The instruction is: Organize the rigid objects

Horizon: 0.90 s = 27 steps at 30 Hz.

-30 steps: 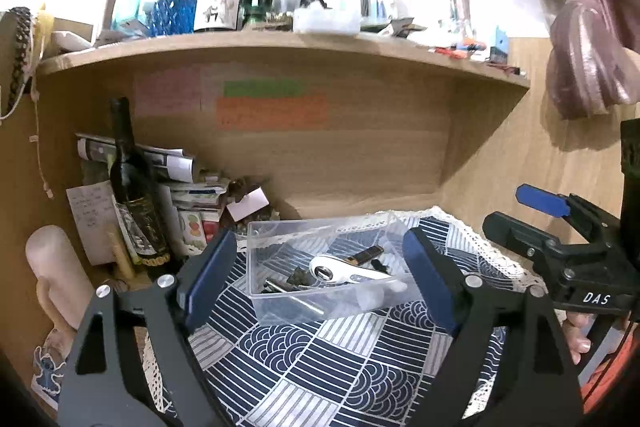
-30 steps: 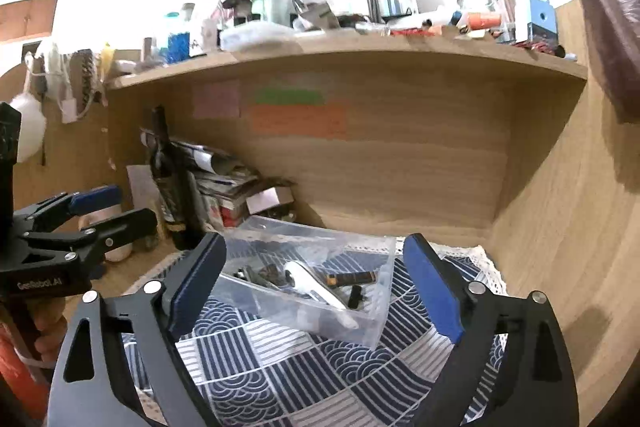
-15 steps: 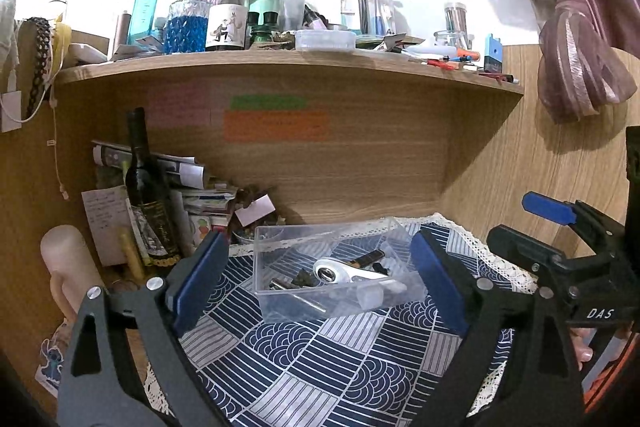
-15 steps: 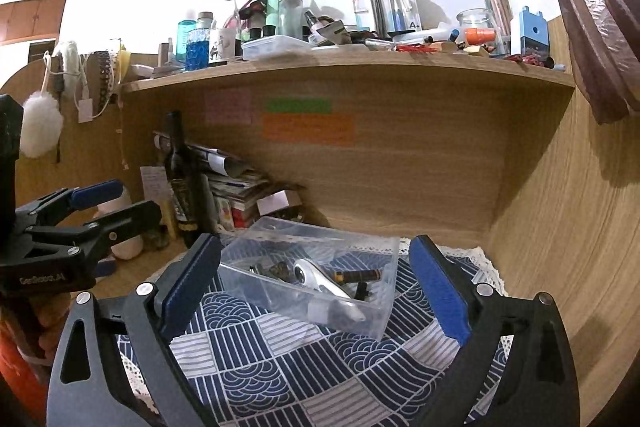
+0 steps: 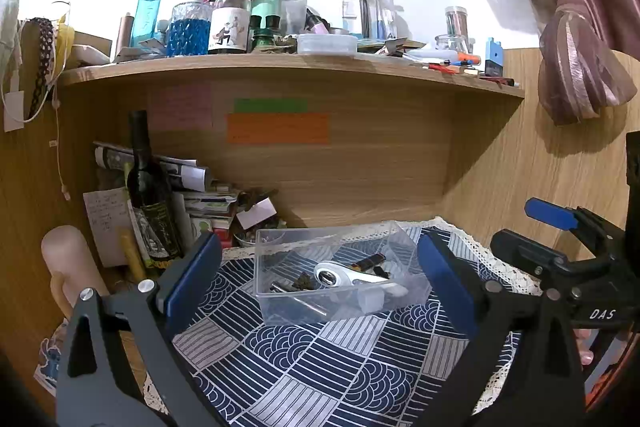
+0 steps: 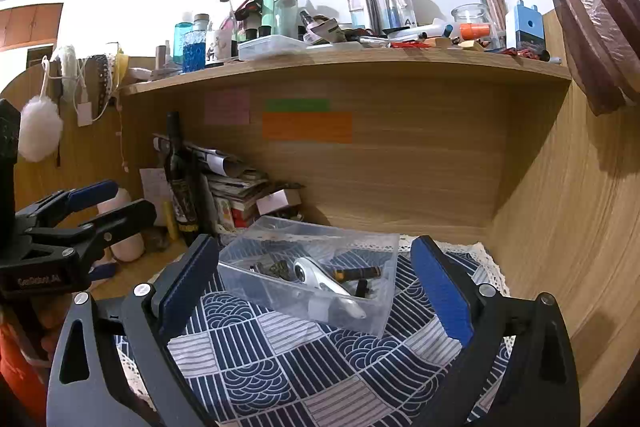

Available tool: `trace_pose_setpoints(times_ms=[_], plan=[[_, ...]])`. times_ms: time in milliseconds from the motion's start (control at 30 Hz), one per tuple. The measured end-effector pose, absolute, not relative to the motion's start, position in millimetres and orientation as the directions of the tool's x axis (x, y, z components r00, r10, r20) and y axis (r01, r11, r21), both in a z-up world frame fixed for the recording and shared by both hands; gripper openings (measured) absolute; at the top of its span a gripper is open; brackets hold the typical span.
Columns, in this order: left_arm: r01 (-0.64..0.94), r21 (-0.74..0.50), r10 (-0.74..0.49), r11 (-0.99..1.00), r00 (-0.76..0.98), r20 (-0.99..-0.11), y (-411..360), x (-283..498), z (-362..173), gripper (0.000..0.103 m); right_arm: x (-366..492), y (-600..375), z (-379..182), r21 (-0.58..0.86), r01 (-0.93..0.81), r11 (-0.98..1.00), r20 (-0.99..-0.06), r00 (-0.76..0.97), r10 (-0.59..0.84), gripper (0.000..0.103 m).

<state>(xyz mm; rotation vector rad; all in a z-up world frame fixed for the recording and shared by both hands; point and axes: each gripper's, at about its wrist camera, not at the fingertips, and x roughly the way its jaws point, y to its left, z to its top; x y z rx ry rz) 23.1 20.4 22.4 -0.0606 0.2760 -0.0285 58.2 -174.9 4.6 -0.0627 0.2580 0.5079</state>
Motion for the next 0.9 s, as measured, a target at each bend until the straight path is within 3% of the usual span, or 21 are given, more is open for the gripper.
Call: trace_pose_setpoints(times_ms=[900], plan=[[0.049,-0.078,-0.071,0.996,0.948,-0.309,19.7,32.9,15.3,0.1,59.8,-174.8,2.3,0.017,-0.481,0.876,-0.266,0.843,0.468,0.1]])
